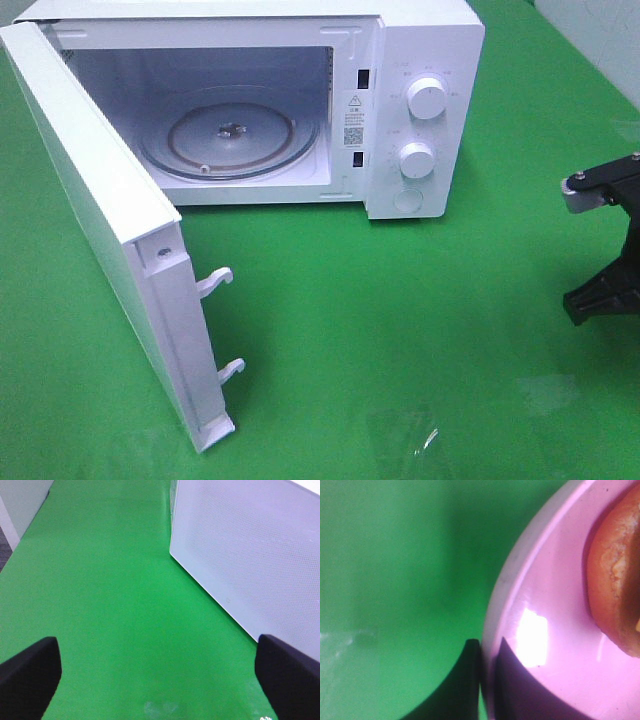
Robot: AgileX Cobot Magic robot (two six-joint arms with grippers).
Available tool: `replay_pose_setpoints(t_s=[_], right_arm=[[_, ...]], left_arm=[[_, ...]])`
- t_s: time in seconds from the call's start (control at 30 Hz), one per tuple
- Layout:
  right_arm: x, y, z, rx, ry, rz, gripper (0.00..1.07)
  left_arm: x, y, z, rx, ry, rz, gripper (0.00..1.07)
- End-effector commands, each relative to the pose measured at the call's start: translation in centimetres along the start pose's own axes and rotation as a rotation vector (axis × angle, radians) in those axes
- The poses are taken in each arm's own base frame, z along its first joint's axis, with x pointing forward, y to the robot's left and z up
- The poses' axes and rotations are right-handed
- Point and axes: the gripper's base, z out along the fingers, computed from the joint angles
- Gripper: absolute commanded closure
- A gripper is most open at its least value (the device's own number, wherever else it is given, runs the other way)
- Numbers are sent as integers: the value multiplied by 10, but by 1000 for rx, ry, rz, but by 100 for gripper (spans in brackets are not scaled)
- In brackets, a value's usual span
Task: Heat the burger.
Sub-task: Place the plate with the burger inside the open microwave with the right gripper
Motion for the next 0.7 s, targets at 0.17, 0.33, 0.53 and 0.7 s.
replay_pose_setpoints(t_s=[0.17,0.33,0.53,0.7], right_arm=[[14,14,-13,30,-30,-95,107],[24,27,-21,35,-55,-177,107],[27,36,-31,63,-85,-254,107],[31,50,-44,77,-135,-349,107]], left_arm=[[1,-1,-2,7,-22,-3,6],[1,-1,-2,7,-22,-3,6],[1,-1,-2,7,-22,-3,6],[1,-1,-2,7,-22,-3,6]])
